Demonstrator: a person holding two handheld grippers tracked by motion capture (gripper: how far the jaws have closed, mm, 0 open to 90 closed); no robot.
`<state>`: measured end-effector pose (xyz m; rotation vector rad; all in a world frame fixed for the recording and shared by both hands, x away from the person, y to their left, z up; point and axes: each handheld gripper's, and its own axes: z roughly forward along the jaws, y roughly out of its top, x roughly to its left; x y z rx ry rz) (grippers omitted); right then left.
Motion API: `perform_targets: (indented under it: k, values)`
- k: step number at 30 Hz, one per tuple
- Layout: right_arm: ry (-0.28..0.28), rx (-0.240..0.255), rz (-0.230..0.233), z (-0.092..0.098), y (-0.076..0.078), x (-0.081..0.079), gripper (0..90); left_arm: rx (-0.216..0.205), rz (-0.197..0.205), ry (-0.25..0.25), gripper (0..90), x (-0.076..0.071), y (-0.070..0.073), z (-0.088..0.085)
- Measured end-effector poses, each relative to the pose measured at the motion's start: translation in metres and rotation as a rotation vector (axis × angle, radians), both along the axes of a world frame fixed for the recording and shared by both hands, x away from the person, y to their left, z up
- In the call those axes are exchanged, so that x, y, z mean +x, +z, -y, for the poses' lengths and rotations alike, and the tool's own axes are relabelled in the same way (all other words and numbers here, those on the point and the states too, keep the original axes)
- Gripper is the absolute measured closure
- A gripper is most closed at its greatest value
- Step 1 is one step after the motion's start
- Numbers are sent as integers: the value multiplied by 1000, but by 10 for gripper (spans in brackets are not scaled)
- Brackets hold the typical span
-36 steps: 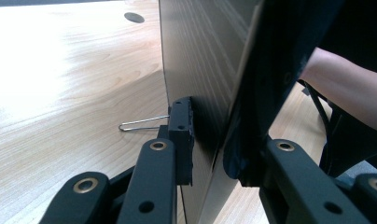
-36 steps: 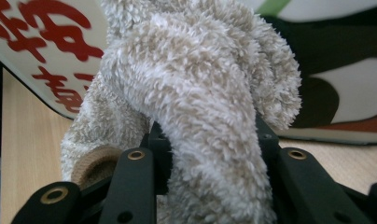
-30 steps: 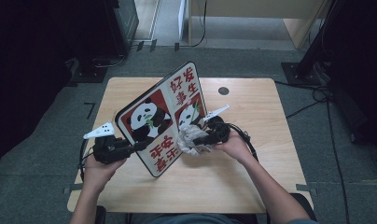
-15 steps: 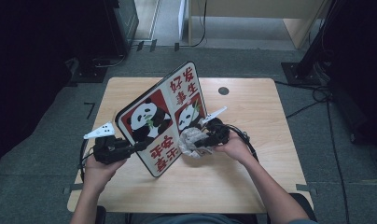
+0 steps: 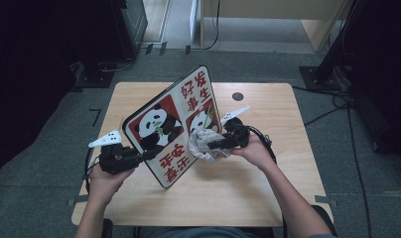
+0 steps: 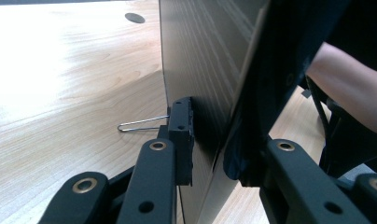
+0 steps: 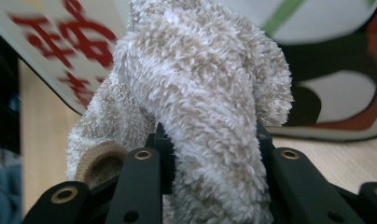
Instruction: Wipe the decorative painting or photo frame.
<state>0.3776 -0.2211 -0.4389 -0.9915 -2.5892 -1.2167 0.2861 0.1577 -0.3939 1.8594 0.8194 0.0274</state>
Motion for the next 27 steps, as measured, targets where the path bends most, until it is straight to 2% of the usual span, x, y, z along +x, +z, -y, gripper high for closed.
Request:
perform_targets:
  k: [6,11,17,24,27]
  values:
    - [11,46,40,-1,29,-3,671,-2,-2,1,730,0,0,0]
    - [11,63,79,-8,60,-1,668,-1,-2,1,732,0,0,0]
    - [29,45,137,-25,101,4,667,-2,-3,-1,731,0,0,0]
    - [61,75,227,-47,154,5,666,-10,-2,0,731,0,-1,-1]
    - [68,106,237,-56,172,6,664,-12,-2,1,731,0,-1,-1]
